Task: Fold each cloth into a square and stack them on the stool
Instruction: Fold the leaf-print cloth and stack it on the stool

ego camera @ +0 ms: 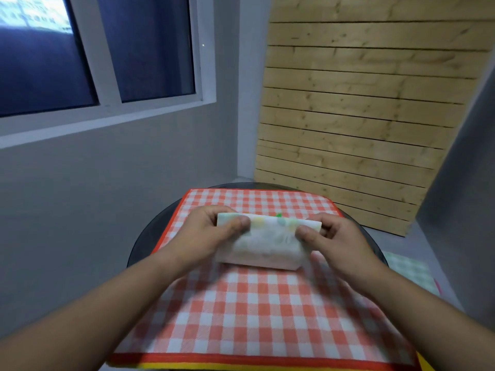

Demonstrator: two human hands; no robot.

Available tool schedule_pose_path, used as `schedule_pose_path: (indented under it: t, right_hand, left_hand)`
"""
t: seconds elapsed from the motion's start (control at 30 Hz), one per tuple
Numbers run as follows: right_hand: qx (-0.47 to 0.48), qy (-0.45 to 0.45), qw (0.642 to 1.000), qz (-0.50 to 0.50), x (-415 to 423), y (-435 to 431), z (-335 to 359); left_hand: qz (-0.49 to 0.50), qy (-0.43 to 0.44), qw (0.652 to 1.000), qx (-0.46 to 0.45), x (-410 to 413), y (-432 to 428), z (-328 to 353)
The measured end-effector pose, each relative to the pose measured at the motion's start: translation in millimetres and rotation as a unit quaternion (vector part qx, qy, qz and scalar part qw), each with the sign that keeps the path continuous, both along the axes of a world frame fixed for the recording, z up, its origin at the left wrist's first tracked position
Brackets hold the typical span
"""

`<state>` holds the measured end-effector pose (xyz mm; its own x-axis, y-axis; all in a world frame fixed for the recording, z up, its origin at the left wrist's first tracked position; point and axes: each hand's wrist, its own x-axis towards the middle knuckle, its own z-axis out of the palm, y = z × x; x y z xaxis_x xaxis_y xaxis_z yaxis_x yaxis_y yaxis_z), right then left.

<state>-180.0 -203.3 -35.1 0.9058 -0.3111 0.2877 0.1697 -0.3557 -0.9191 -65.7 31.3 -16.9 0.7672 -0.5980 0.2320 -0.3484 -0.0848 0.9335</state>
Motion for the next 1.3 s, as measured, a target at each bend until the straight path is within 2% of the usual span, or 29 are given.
schedule_pose_path:
  t: [0.1,0.27,0.43,0.5,0.63,0.73,0.87,1.07,1.17,1.3]
  right_hand:
    - [0.053,0.014,0.998,-0.007,9.7,1.4,3.9]
    - [0.078,0.036,0.995,-0.052,35.7,-1.8,3.0]
    - [0.109,0.104,0.986,-0.071,64.5,-4.0,-13.5]
    - [0.109,0.168,0.978,-0.06,65.6,-0.1,-22.7]
    - [-0.059,0.223,0.971,-0.061,66.6,-2.5,-44.4]
    - [-0.125,0.225,0.964,-0.069,67.0,-4.2,-50.4]
    - [-0.214,0.241,0.944,-0.07,66.3,-4.0,-51.8]
    - [-0.311,0.259,0.912,-0.065,66.5,0.1,-62.3]
    - [-0.359,0.268,0.891,-0.073,65.9,1.3,-65.3]
    - [-0.389,0.261,0.88,-0.077,63.3,2.2,-66.4]
  left_hand:
    - [0.011,0.058,0.998,-0.038,1.1,-4.3,2.0]
    - [-0.036,0.128,0.991,0.029,19.0,-2.2,-12.5]
    - [0.041,0.193,0.979,0.044,39.3,-10.7,-31.1]
    - [0.083,0.153,0.98,0.092,46.3,-15.4,-38.7]
    - [0.126,0.082,0.967,0.207,59.6,-20.7,-56.5]
    - [0.142,0.056,0.947,0.284,68.6,-20.9,-66.2]
    - [0.144,0.037,0.928,0.341,72.5,-23.2,-66.5]
    - [0.136,-0.064,0.895,0.42,62.2,-24.4,-66.6]
    - [0.125,-0.068,0.895,0.423,61.6,-23.4,-66.7]
    - [0.1,-0.078,0.885,0.448,59.5,-24.9,-64.7]
